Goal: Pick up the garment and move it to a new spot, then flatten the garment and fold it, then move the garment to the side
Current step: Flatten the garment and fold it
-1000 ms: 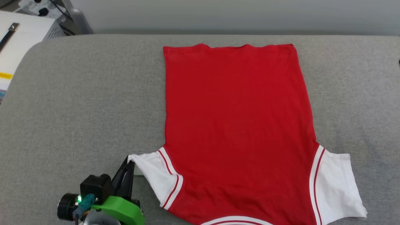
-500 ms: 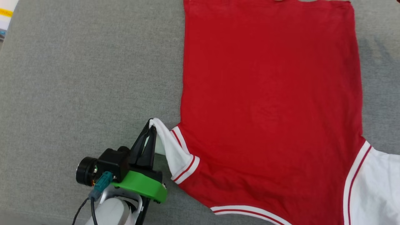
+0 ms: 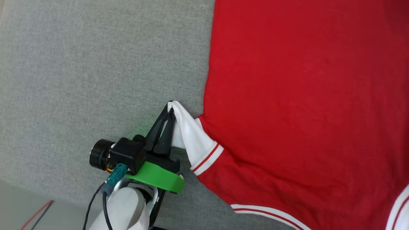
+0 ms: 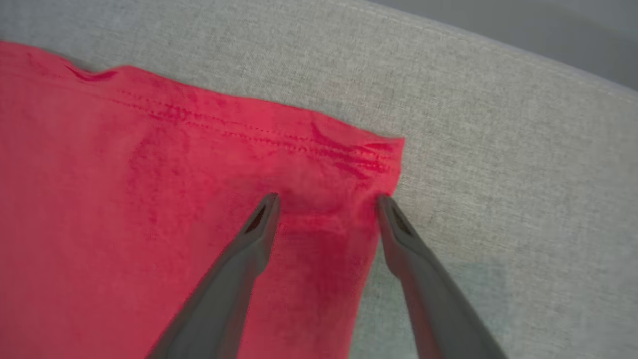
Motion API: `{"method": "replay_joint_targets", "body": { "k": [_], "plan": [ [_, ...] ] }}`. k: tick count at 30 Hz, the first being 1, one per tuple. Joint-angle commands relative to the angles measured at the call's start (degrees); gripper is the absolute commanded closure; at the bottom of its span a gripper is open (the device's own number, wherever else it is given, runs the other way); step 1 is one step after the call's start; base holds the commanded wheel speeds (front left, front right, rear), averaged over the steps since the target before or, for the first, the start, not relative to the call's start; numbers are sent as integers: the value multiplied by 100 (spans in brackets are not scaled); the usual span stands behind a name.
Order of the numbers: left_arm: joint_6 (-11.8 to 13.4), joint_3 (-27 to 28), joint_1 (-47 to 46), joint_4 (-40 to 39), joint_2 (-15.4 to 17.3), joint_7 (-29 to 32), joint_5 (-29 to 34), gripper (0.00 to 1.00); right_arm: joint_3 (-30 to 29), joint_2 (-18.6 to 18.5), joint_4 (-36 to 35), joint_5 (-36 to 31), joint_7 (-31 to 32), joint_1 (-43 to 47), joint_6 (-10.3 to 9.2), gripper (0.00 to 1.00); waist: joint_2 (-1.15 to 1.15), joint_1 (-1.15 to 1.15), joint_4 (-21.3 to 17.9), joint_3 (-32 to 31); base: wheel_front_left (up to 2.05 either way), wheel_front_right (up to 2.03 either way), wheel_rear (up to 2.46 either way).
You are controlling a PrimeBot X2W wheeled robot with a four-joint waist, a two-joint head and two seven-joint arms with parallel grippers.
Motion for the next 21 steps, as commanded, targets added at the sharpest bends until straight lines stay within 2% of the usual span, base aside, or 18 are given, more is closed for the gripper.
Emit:
{"method": "replay_joint_targets", "body": {
  "k": [1, 7, 8, 9, 10, 18, 21],
  "plan": [
    [-50, 44, -120, -14, -57, -34, 85, 100, -64, 49, 130, 2, -68, 66, -4, 0, 0, -1, 175, 189, 0, 0, 0],
    [-127, 166, -95, -9, -142, -34, 228, 100, 113, -42, 402, 18, -24, 482, -4, 0, 0, -1, 123, 134, 0, 0, 0],
    [-136, 185, -85, -8, -148, -34, 242, 100, 115, -57, 415, 41, -23, 506, -4, 8, 0, -1, 113, 124, 0, 0, 0],
    [-148, 208, -73, -7, -155, -34, 256, 100, 130, -77, 415, 64, -23, 523, -4, 89, 0, -1, 104, 114, 0, 0, 0],
    [-156, 227, -64, -5, -160, -34, 267, 100, 130, -87, 414, 86, -27, 524, -4, 100, 0, -1, 96, 107, 0, 0, 0],
    [-190, 374, 96, 127, -211, -34, 332, 100, 161, -87, 256, 233, -723, 374, -4, 100, 0, -1, -32, -196, 0, 0, 0],
    [-182, 442, 234, 208, -220, -34, 334, 100, 374, -157, 137, 383, -1050, 440, -4, 100, 0, -1, -117, -492, 0, 0, 0]
  ]
}}
